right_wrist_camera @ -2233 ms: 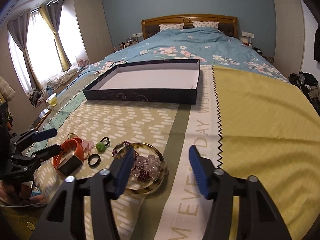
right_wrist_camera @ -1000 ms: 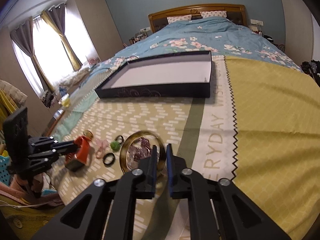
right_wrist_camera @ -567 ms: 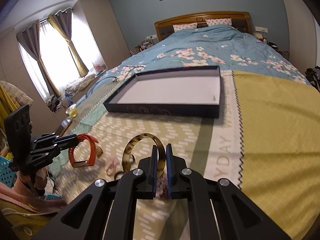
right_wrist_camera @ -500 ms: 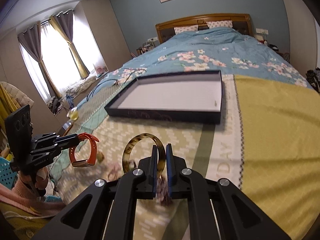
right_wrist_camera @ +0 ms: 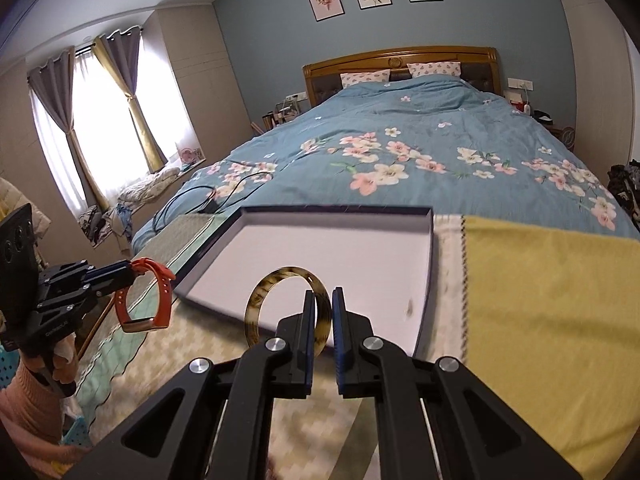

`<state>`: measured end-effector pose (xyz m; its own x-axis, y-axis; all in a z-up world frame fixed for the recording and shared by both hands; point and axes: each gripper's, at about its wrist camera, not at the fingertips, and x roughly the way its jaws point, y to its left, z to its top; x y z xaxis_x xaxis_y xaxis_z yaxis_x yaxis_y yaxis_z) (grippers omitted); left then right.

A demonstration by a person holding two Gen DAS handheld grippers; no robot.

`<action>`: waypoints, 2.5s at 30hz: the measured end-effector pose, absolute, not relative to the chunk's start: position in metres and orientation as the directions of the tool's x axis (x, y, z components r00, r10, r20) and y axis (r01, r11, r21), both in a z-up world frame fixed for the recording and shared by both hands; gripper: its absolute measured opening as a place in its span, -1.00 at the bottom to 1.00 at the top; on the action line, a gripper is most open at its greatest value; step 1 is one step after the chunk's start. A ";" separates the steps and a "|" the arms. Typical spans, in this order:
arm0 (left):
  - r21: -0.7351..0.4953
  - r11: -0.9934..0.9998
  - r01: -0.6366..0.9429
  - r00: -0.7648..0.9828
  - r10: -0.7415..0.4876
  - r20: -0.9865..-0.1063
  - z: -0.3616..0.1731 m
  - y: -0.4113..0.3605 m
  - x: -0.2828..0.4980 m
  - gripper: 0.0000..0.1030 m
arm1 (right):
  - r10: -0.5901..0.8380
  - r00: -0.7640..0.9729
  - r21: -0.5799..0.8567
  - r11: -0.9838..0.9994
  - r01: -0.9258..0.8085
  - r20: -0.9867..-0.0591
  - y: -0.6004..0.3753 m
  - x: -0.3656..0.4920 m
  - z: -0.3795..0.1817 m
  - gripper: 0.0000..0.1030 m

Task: Organize jewelry
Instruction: 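Grasp the orange watch band with the left tool while the right tool grasps the tortoiseshell bangle, then carry both into the tray and open both tools to release them, then grasp the clear beaded bracelet with the right tool while the left tool lowers to the pink hair tie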

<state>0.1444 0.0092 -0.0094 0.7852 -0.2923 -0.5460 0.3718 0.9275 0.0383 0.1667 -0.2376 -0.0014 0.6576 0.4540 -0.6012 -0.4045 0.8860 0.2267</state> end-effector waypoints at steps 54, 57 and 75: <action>0.042 0.945 0.324 0.786 -0.244 -0.569 -0.019 0.006 0.297 0.24 | 0.458 0.607 0.276 0.886 -0.374 -0.650 -0.217 0.259 -0.012 -0.15; 0.022 0.946 0.325 0.803 -0.263 -0.535 -0.011 0.016 0.262 0.46 | 0.474 0.613 0.221 0.868 -0.444 -0.632 -0.220 0.218 -0.004 -0.06; -0.026 0.926 0.376 0.761 -0.325 -0.562 -0.051 0.005 0.099 0.62 | 0.489 0.477 0.182 0.812 -0.554 -0.731 -0.243 0.074 -0.057 -0.35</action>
<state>0.0991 0.0046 -0.0514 0.7607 -0.3248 -0.5620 0.3762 0.9262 -0.0261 0.0736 -0.2426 -0.0571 0.4767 0.4888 -0.7307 -0.5543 0.8122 0.1817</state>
